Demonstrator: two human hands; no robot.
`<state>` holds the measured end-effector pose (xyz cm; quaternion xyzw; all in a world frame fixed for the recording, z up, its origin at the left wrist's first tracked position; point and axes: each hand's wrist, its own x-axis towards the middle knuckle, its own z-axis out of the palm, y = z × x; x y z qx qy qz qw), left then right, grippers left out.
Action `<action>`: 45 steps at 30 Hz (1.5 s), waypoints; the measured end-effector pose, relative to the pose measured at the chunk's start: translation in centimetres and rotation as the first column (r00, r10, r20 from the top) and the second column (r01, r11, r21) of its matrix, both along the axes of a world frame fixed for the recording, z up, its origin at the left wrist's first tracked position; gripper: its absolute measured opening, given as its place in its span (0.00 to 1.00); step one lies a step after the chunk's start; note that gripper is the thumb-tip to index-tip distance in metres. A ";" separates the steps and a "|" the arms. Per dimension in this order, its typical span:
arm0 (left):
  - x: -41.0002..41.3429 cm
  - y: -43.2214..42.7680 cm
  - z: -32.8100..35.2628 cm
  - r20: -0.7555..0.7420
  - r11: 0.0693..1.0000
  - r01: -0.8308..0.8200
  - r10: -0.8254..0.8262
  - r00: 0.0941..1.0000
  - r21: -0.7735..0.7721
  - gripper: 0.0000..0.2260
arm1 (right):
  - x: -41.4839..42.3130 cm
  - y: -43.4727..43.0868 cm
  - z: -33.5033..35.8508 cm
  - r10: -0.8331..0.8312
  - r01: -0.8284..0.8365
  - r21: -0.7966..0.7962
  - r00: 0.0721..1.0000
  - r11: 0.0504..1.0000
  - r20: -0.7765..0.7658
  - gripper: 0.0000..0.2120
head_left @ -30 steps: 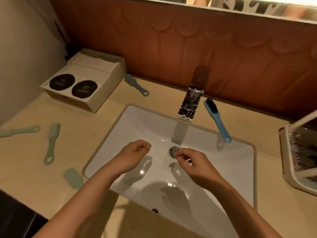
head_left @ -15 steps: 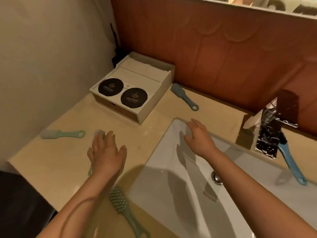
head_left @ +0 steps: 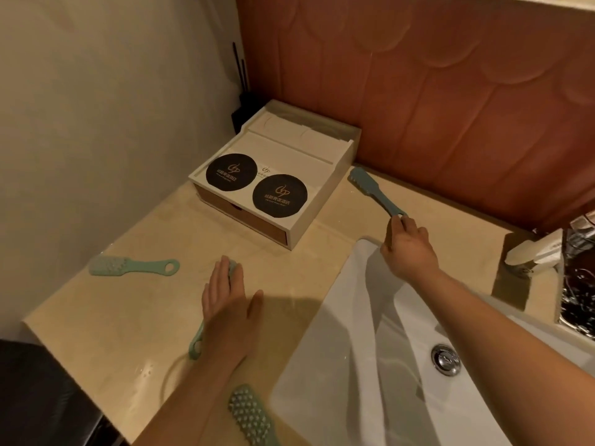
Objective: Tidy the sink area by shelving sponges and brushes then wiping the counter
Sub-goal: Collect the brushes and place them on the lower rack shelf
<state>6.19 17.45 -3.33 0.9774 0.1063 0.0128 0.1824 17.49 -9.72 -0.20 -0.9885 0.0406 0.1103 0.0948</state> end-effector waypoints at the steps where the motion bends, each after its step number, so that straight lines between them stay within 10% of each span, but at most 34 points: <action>1: 0.0 0.1 -0.1 0.014 1.000 0.027 -0.027 1.000 -0.004 0.37 | -0.3 0.0 -0.1 0.005 -0.004 -0.019 0.999 1.000 0.038 0.25; 17: 0.4 1.5 0.1 0.114 0.930 0.285 -0.265 0.958 -0.231 0.38 | -3.5 -1.5 0.0 -0.013 0.057 -0.198 0.976 0.978 0.217 0.10; 21: 0.4 1.7 0.6 0.130 0.891 0.263 -0.230 0.964 -0.371 0.28 | -5.7 -1.2 1.2 -0.206 0.186 0.095 0.941 0.978 0.270 0.07; 27: -0.4 1.7 2.5 0.235 0.861 0.163 -0.052 0.971 -0.483 0.18 | -11.5 0.8 1.6 -0.414 0.288 0.653 0.909 0.700 0.043 0.10; 36: 0.3 1.9 3.1 0.030 0.995 -0.091 0.092 0.995 -0.028 0.16 | -20.7 1.5 0.6 -0.321 0.252 0.763 0.945 0.596 -0.061 0.11; 45: 0.1 -0.1 5.1 -0.073 0.973 -0.011 -0.007 0.997 -0.232 0.13 | -25.6 0.7 -0.4 -0.483 0.353 0.824 0.868 0.443 -0.113 0.12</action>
